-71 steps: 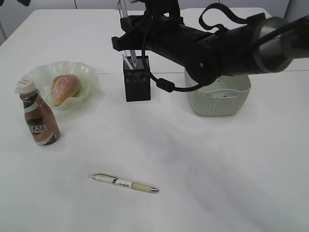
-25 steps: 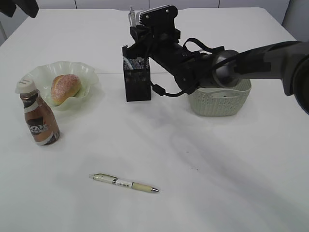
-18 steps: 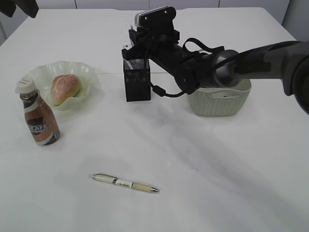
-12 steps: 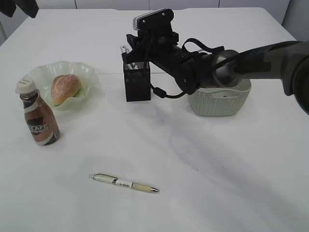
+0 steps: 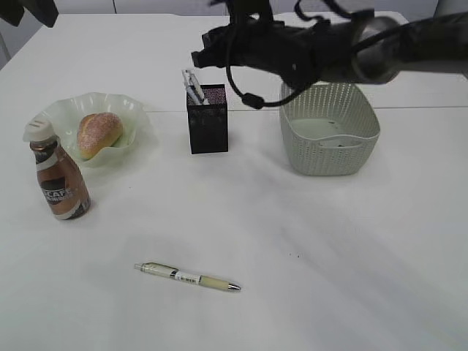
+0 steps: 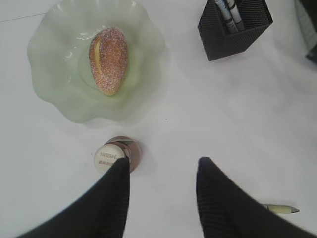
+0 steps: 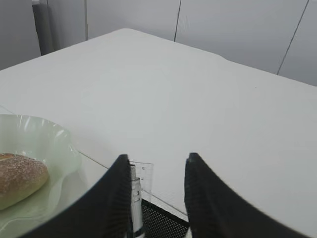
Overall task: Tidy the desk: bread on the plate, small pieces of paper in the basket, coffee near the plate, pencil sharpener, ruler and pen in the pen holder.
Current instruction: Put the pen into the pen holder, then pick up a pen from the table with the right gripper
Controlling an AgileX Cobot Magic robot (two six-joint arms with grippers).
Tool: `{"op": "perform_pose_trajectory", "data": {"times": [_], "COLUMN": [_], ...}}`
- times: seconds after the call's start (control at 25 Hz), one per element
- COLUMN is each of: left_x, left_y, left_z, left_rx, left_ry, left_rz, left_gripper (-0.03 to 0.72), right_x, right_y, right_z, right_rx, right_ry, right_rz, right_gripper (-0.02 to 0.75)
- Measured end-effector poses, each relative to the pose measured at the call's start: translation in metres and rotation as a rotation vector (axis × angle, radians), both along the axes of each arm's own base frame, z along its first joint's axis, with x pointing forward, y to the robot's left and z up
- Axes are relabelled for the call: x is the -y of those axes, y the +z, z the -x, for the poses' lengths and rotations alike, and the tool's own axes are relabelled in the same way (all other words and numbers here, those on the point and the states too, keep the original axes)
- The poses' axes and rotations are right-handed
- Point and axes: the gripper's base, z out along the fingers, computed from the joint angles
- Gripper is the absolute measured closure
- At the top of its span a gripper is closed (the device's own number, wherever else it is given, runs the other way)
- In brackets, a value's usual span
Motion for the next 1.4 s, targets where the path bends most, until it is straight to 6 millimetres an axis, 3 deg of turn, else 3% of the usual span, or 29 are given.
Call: {"op": "perform_pose_trajectory", "data": {"times": [0.2, 0.44, 0.56, 0.8, 0.96, 1.2, 1.4], "left_x": [0.000, 0.000, 0.000, 0.000, 0.000, 0.000, 0.000], "left_y": [0.000, 0.000, 0.000, 0.000, 0.000, 0.000, 0.000], "left_z": [0.000, 0.000, 0.000, 0.000, 0.000, 0.000, 0.000], "left_rx": [0.000, 0.000, -0.001, -0.001, -0.001, -0.001, 0.000], "left_ry": [0.000, 0.000, 0.000, 0.000, 0.000, 0.000, -0.002], "left_rz": [0.000, 0.000, 0.002, 0.002, 0.002, 0.002, 0.001], "left_gripper": [0.361, 0.361, 0.361, 0.361, 0.361, 0.361, 0.361], "right_x": [0.012, 0.016, 0.017, -0.002, -0.005, -0.019, -0.041], "right_y": [0.049, 0.069, 0.071, 0.060, 0.055, 0.051, 0.033], "right_z": [0.020, 0.052, 0.065, 0.095, 0.105, 0.123, 0.141], "right_rx": [-0.114, -0.355, -0.453, -0.639, -0.709, -0.769, -0.814], "right_ry": [-0.041, -0.054, -0.055, 0.005, 0.036, 0.144, 0.329], "right_rz": [0.019, 0.114, 0.169, 0.315, 0.391, 0.478, 0.638], "right_gripper": [0.468, 0.468, 0.468, 0.467, 0.461, 0.359, 0.342]}}
